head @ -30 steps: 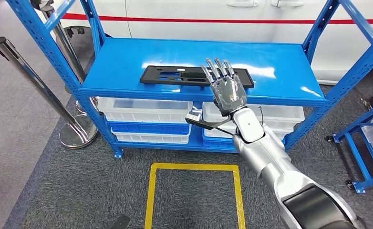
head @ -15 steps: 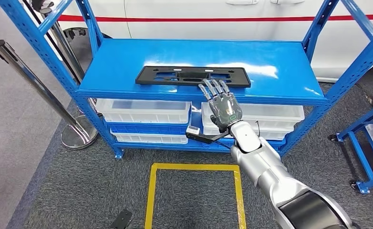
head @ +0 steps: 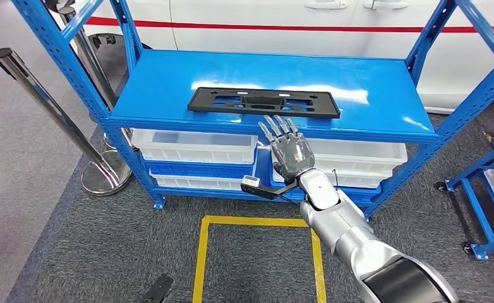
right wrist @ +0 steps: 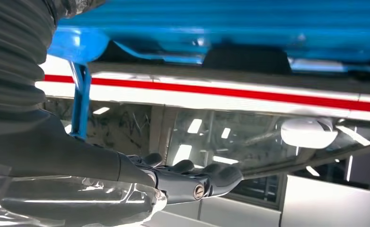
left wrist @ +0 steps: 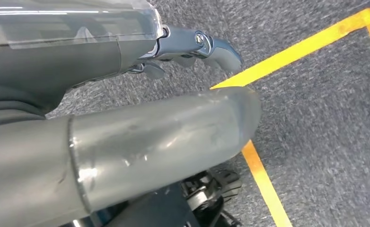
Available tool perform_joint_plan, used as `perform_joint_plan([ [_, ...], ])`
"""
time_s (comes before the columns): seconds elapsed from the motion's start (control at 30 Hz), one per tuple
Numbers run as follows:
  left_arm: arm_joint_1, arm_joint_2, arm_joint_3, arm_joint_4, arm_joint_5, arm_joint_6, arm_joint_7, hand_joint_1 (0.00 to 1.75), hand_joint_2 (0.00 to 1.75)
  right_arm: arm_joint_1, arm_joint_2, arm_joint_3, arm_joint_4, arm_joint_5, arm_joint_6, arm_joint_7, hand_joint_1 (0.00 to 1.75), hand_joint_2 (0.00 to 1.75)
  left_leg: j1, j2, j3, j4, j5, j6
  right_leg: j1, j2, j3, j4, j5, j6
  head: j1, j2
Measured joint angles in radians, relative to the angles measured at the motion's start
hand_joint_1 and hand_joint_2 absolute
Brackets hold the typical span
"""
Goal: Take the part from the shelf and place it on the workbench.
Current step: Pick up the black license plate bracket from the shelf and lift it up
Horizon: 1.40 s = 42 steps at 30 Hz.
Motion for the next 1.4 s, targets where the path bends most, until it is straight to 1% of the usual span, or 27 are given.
perform_joint_plan([
  [0.1,-0.001,0.000,-0.003,0.000,0.000,-0.001,0.000,0.00,0.00,0.007,0.000,0.000,0.000,-0.001,-0.001,0.000,0.00,1.75,0.001,0.001,0.004,-0.004,0.001,0.010,-0.002,0.001,-0.083,0.167,-0.079,0.008,0.000,0.000],
  [0.13,0.000,0.000,-0.004,0.000,0.000,-0.001,0.000,0.00,0.00,0.012,-0.001,0.000,0.001,-0.001,-0.001,0.000,0.00,1.75,0.000,0.001,0.004,-0.003,-0.001,0.011,-0.003,0.001,-0.107,0.208,-0.088,0.010,0.001,0.000],
  [0.17,0.001,0.000,-0.004,0.000,0.000,-0.002,0.000,0.00,0.00,0.016,-0.001,0.000,0.001,-0.001,-0.001,0.000,0.00,1.75,0.001,0.000,0.003,0.000,-0.004,0.011,-0.005,0.000,-0.115,0.217,-0.078,0.012,0.000,0.000],
  [0.2,0.002,0.000,-0.005,0.000,0.000,-0.003,0.000,0.00,0.00,0.018,-0.001,0.000,0.000,-0.001,-0.001,0.000,0.00,1.75,0.001,-0.001,0.003,0.005,-0.007,0.010,-0.006,0.000,-0.105,0.190,-0.052,0.013,0.001,0.000],
  [0.23,0.002,0.000,-0.006,0.000,-0.001,-0.003,0.000,0.00,0.00,0.019,-0.002,-0.001,-0.001,0.000,-0.001,0.000,0.00,1.75,0.002,-0.001,0.003,0.011,-0.013,0.007,-0.008,0.000,-0.078,0.130,-0.015,0.013,0.001,0.000],
  [0.3,0.002,0.000,-0.009,0.000,-0.001,-0.004,0.000,0.00,0.00,0.018,-0.002,-0.003,-0.006,0.002,-0.001,0.001,0.00,1.75,0.000,-0.002,0.000,0.027,-0.025,-0.004,-0.008,0.001,-0.025,0.018,0.029,0.009,0.000,0.000],
  [0.33,0.001,0.000,-0.010,0.000,-0.001,-0.004,0.000,0.00,0.00,0.019,-0.002,-0.005,-0.009,0.005,-0.001,0.001,0.00,1.75,-0.002,-0.002,-0.002,0.033,-0.029,-0.009,-0.007,0.002,-0.011,-0.011,0.034,0.005,0.000,0.000],
  [0.43,0.001,0.001,-0.013,0.000,-0.001,-0.004,-0.001,0.00,0.00,0.024,-0.003,-0.010,-0.018,0.014,-0.002,0.001,0.00,1.75,-0.002,-0.002,-0.002,0.035,-0.034,-0.022,-0.003,0.004,-0.006,-0.021,0.030,-0.012,0.000,0.000],
  [0.5,0.001,0.001,-0.014,0.000,0.000,-0.004,-0.002,0.00,0.00,0.023,-0.003,-0.014,-0.024,0.017,-0.002,0.001,0.00,1.75,0.000,-0.001,-0.012,0.061,-0.055,-0.033,-0.007,0.004,0.001,-0.027,0.030,-0.023,0.000,0.000],
  [0.53,0.000,0.002,-0.014,-0.001,0.000,-0.004,-0.002,0.00,0.00,0.023,-0.003,-0.014,-0.026,0.018,-0.002,0.001,0.00,1.75,0.002,0.000,-0.031,0.103,-0.078,-0.038,-0.009,0.003,0.005,-0.030,0.030,-0.027,0.000,0.000],
  [0.6,0.000,0.002,-0.015,-0.001,0.000,-0.004,-0.002,0.00,0.00,0.024,-0.003,-0.015,-0.028,0.020,-0.002,0.001,0.00,1.75,0.005,0.001,-0.095,0.229,-0.130,-0.046,-0.009,0.002,0.010,-0.031,0.026,-0.032,0.000,0.000],
  [0.63,0.001,0.002,-0.015,-0.001,0.000,-0.004,-0.002,0.00,0.00,0.026,-0.003,-0.016,-0.028,0.022,-0.002,0.001,0.00,1.75,0.006,0.001,-0.126,0.283,-0.142,-0.048,-0.008,0.001,0.011,-0.031,0.024,-0.034,0.000,0.000],
  [0.67,0.002,0.002,-0.015,-0.001,0.000,-0.004,-0.002,0.00,0.00,0.027,-0.003,-0.018,-0.028,0.025,-0.002,0.001,0.00,1.75,0.007,0.001,-0.143,0.304,-0.136,-0.049,-0.008,0.001,0.013,-0.030,0.022,-0.034,0.000,0.000],
  [0.7,0.003,0.002,-0.016,-0.001,0.000,-0.004,-0.002,0.00,0.00,0.029,-0.003,-0.020,-0.028,0.028,-0.002,0.001,0.00,1.75,0.008,0.001,-0.142,0.288,-0.111,-0.048,-0.008,0.002,0.015,-0.030,0.020,-0.033,0.000,0.000],
  [0.77,0.002,0.002,-0.018,-0.001,0.001,-0.004,-0.002,0.00,0.00,0.029,-0.003,-0.025,-0.031,0.033,-0.002,0.001,0.00,1.75,0.007,0.001,-0.092,0.164,-0.034,-0.041,-0.008,0.003,0.024,-0.030,0.013,-0.030,0.000,0.000],
  [0.83,-0.001,0.002,-0.020,-0.001,0.001,-0.004,-0.002,0.00,0.00,0.027,-0.003,-0.029,-0.034,0.035,-0.002,0.001,0.00,1.75,0.002,0.001,-0.042,0.057,0.003,-0.031,-0.006,0.004,0.029,-0.031,0.010,-0.022,0.000,0.000],
  [0.9,-0.002,0.002,-0.022,-0.001,0.002,-0.004,-0.002,0.00,0.00,0.027,-0.003,-0.031,-0.035,0.035,-0.002,0.001,0.00,1.75,-0.004,0.000,-0.029,0.031,-0.001,-0.022,-0.005,0.004,0.029,-0.036,0.010,-0.012,0.000,0.000],
  [1.0,-0.002,0.003,-0.023,-0.001,0.002,-0.004,-0.002,0.00,0.00,0.026,-0.003,-0.033,-0.040,0.036,-0.002,0.001,0.00,1.75,0.002,0.000,-0.014,0.010,0.004,-0.007,-0.002,0.001,0.028,-0.023,-0.004,0.003,0.001,0.000],
  [1.03,-0.003,0.003,-0.024,-0.001,0.002,-0.004,-0.002,0.00,0.00,0.024,-0.003,-0.036,-0.041,0.036,-0.002,0.001,0.00,1.75,0.004,0.000,-0.007,0.002,0.006,-0.001,-0.001,0.001,0.011,0.013,-0.024,0.006,0.001,0.000],
  [1.1,-0.005,0.003,-0.027,-0.001,0.002,-0.004,-0.002,0.00,0.00,0.023,-0.004,-0.043,-0.042,0.038,-0.002,0.001,0.00,1.75,0.003,0.001,-0.003,-0.001,0.004,0.007,-0.002,0.001,-0.053,0.132,-0.075,0.008,0.001,0.000],
  [1.13,-0.005,0.003,-0.028,-0.001,0.001,-0.004,-0.002,0.00,0.00,0.026,-0.004,-0.045,-0.042,0.039,-0.002,0.001,0.00,1.75,0.002,0.001,-0.002,0.000,0.002,0.010,-0.002,0.001,-0.089,0.190,-0.092,0.009,0.001,0.000],
  [1.17,-0.005,0.003,-0.030,-0.001,0.001,-0.005,-0.002,0.00,0.00,0.029,-0.004,-0.046,-0.042,0.041,-0.002,0.001,0.00,1.75,0.002,0.001,-0.002,0.002,0.000,0.011,-0.003,0.001,-0.112,0.221,-0.092,0.010,0.001,0.000],
  [1.2,-0.004,0.003,-0.031,-0.001,0.001,-0.005,-0.002,0.00,0.00,0.032,-0.005,-0.047,-0.042,0.043,-0.002,0.001,0.00,1.75,0.002,0.000,-0.002,0.005,-0.003,0.011,-0.003,0.000,-0.119,0.218,-0.073,0.010,0.001,0.000],
  [1.23,-0.003,0.003,-0.031,-0.001,0.001,-0.005,-0.002,0.00,0.00,0.034,-0.006,-0.049,-0.042,0.045,-0.002,0.001,0.00,1.75,0.002,-0.002,-0.001,0.010,-0.008,0.010,-0.004,0.000,-0.106,0.178,-0.037,0.009,0.001,0.000],
  [1.3,-0.003,0.003,-0.034,-0.001,0.001,-0.006,-0.002,0.00,0.00,0.032,-0.007,-0.053,-0.043,0.050,-0.002,0.001,0.00,1.75,0.000,-0.004,-0.003,0.025,-0.020,0.002,-0.004,0.000,-0.053,0.053,0.030,0.004,0.001,0.000],
  [1.33,-0.004,0.003,-0.035,-0.001,0.001,-0.006,-0.001,0.00,0.00,0.031,-0.006,-0.055,-0.044,0.052,-0.002,0.001,0.00,1.75,-0.001,-0.004,-0.005,0.032,-0.026,-0.003,-0.003,0.001,-0.033,0.008,0.045,0.001,0.000,0.000],
  [1.4,-0.005,0.003,-0.037,-0.001,0.001,-0.006,-0.001,0.00,0.00,0.031,-0.006,-0.056,-0.044,0.054,-0.002,0.002,0.00,1.75,-0.005,-0.004,-0.008,0.037,-0.032,-0.012,0.001,0.003,-0.021,-0.019,0.041,-0.007,0.000,0.000],
])
